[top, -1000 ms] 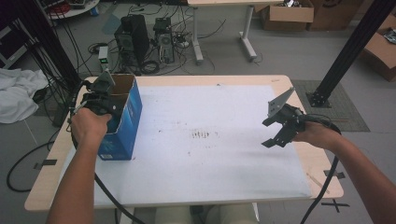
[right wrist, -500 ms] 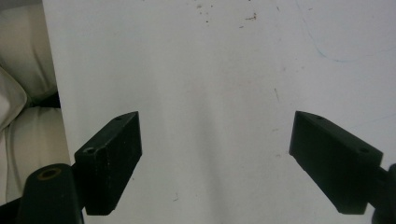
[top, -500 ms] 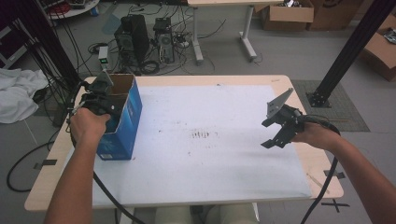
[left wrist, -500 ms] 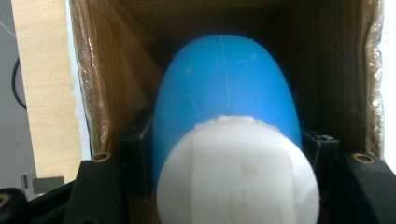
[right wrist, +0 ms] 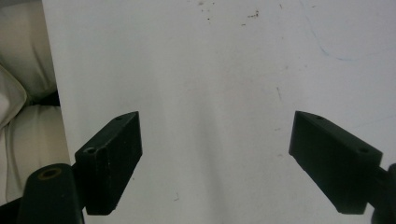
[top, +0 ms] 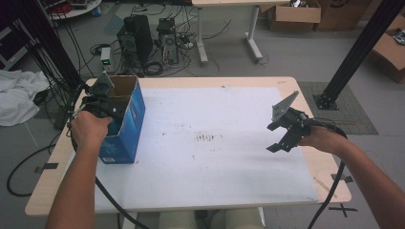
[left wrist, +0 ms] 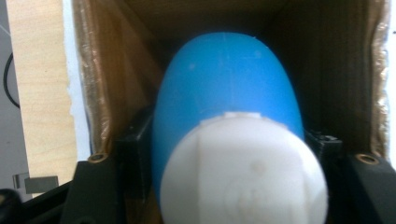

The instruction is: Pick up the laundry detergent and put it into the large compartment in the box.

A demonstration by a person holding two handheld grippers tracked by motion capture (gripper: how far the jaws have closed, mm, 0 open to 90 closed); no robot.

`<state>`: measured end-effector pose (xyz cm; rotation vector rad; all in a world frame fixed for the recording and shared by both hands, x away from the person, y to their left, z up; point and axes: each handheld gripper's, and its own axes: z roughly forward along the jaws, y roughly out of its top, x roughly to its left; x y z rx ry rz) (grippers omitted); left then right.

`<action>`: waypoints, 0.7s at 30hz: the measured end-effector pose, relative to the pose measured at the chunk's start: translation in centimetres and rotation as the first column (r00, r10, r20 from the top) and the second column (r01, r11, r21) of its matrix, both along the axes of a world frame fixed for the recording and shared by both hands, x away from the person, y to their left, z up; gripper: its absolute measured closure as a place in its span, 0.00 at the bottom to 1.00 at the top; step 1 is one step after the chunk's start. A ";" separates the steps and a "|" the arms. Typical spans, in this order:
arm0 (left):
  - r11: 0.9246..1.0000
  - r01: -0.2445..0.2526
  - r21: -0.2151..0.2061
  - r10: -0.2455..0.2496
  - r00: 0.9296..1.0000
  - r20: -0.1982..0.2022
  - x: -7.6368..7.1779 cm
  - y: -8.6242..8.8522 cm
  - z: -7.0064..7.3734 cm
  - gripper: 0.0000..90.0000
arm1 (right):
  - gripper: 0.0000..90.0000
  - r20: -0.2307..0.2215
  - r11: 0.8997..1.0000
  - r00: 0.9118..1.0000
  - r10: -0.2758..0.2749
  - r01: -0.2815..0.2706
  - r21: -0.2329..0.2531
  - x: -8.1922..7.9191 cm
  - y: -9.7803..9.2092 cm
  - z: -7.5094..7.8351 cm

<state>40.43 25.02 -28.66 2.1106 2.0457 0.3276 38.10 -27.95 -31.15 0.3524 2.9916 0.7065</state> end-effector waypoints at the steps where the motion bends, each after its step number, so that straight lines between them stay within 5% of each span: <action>1: 1.000 0.000 -0.002 0.000 1.000 0.000 0.0 0.0 0.0 0.39 | 0.19 0.000 1.000 1.000 0.000 0.000 0.000 0.0 0.0 0.0; 21: 1.000 -0.004 -0.011 0.004 0.999 0.034 -0.5 -0.3 1.0 0.32 | 0.19 0.007 1.000 1.000 0.002 -0.002 0.001 -0.4 -0.1 0.3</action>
